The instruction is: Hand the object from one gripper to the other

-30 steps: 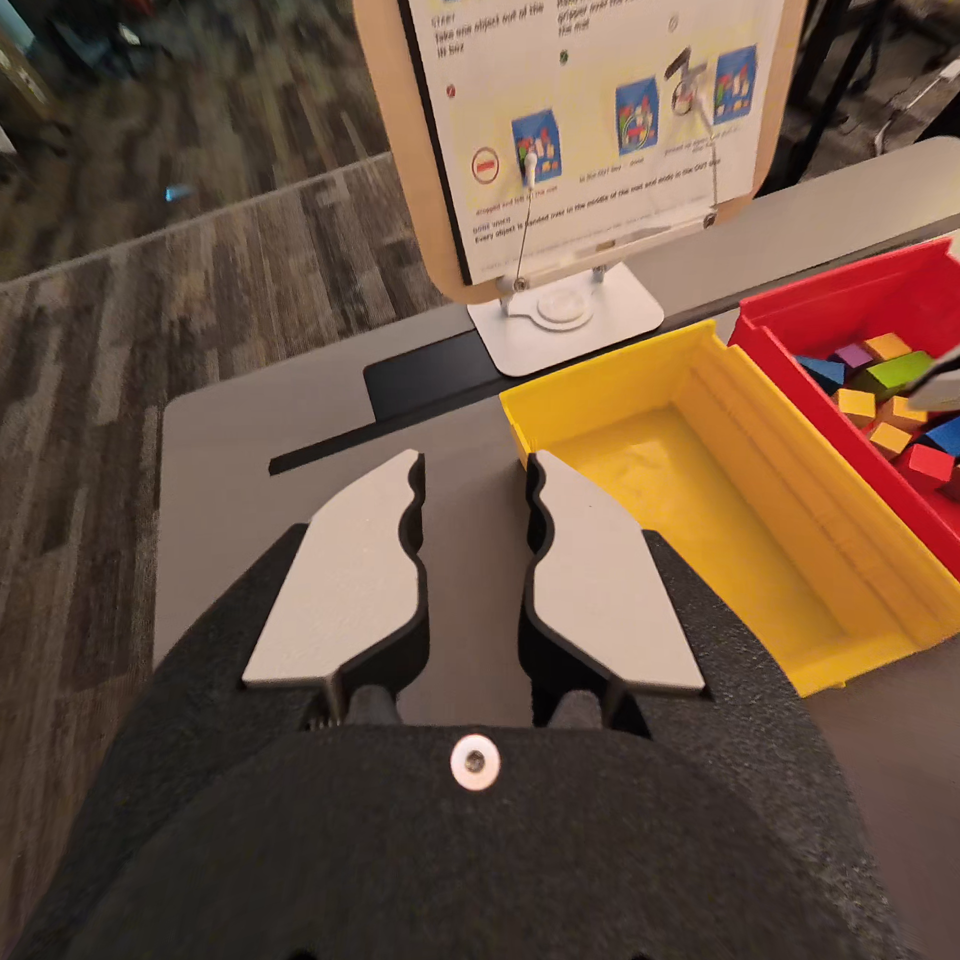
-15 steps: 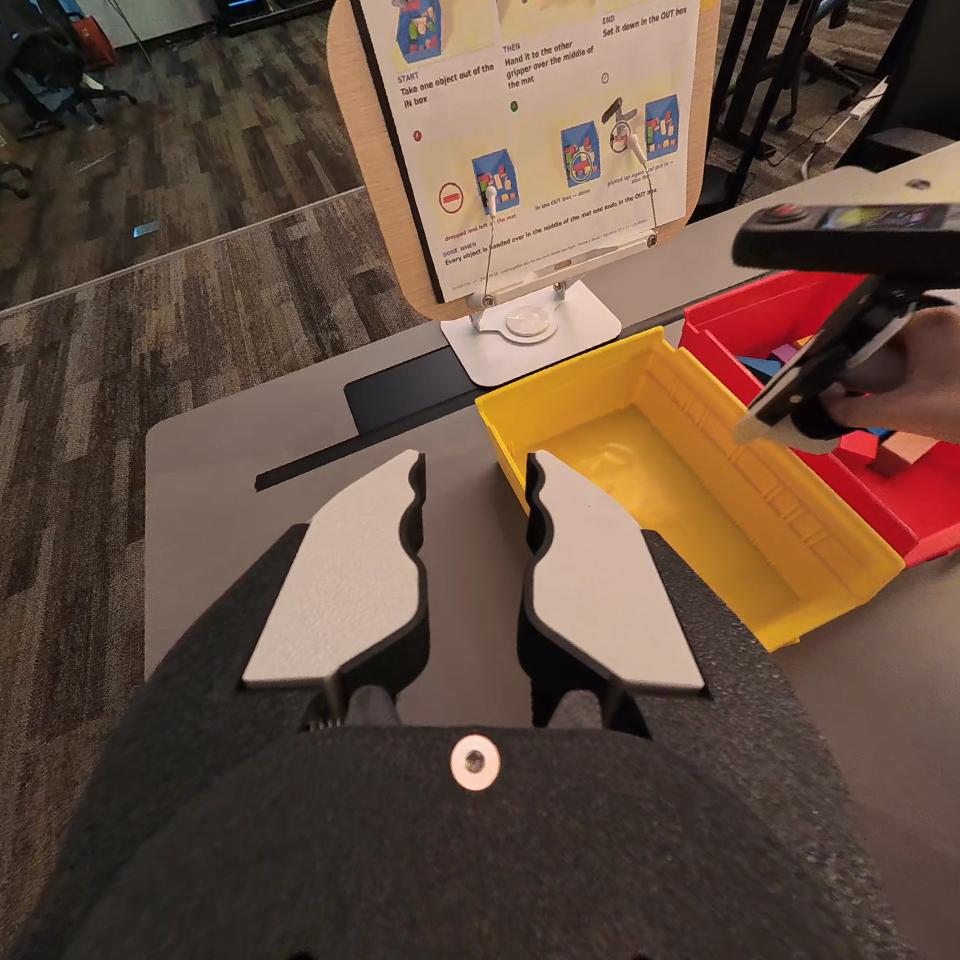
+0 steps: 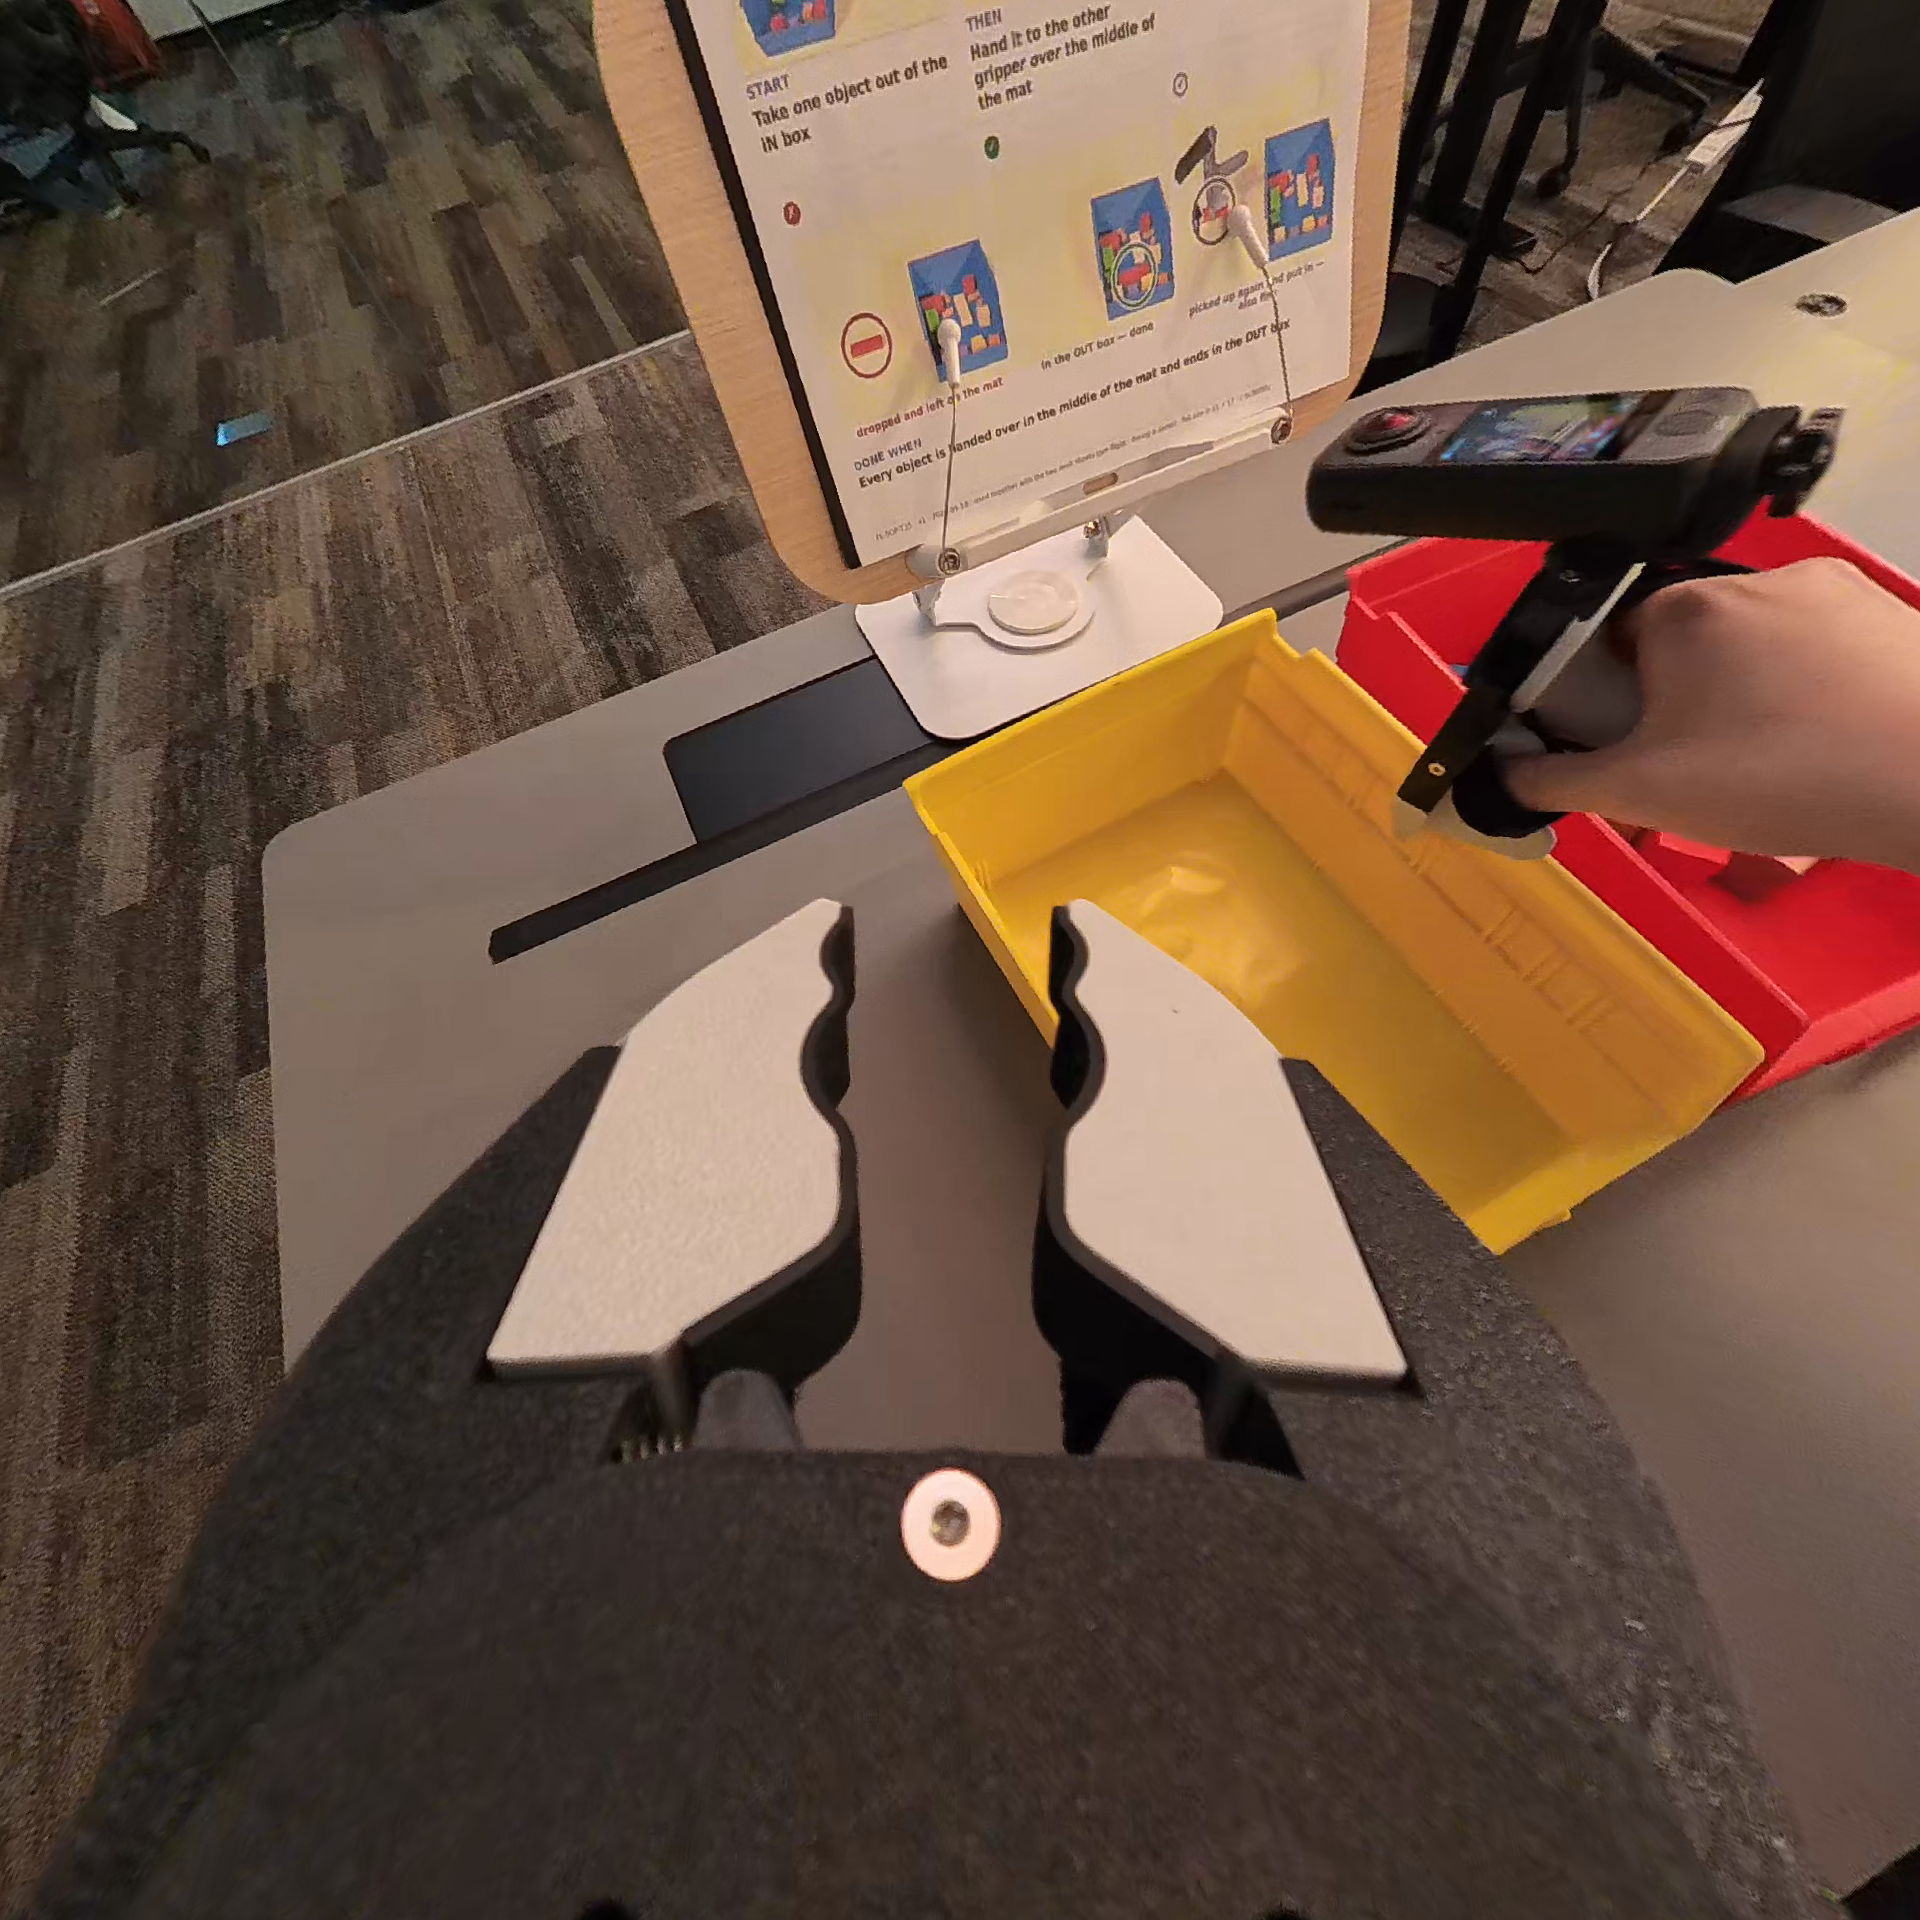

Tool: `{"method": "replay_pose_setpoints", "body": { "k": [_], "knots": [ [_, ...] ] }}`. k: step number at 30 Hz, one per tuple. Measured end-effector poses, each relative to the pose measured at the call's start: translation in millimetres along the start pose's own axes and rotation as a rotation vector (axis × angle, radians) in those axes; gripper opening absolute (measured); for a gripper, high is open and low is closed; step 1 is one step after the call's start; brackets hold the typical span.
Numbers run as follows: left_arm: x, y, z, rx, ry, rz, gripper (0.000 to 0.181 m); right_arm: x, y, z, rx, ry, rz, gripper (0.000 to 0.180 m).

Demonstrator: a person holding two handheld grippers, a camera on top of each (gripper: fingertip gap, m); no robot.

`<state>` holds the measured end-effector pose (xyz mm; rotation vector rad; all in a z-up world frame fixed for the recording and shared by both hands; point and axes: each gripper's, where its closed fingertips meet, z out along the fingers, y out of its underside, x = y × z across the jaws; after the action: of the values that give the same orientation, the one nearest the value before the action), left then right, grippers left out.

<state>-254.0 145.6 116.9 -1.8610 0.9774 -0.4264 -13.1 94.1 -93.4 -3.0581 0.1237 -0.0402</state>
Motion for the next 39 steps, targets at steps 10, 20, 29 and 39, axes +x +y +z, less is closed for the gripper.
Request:
{"method": "replay_pose_setpoints", "body": {
  "k": [10, 20, 29, 39],
  "knots": [
    [-1.6, 2.3, 0.3, -0.009, 0.014, -0.011, 0.035, -7.7, 2.9, 20.6, -0.101, -0.100, 0.104, 0.014],
    [-0.9, 7.3, 3.3, -0.038, 0.021, -0.010, 0.035, -9.9, -1.1, 29.3, -0.106, -0.103, 0.161, 0.007],
    [3.8, 8.7, 3.3, -0.050, 0.021, 0.011, 0.034, -33.2, -8.9, 26.9, -0.083, -0.252, 0.135, 0.005],
    [9.8, -1.6, -19.2, 0.024, 0.013, 0.021, 0.036, -35.8, -12.5, -20.2, -0.133, -0.283, 0.023, 0.006]
  ]
}}
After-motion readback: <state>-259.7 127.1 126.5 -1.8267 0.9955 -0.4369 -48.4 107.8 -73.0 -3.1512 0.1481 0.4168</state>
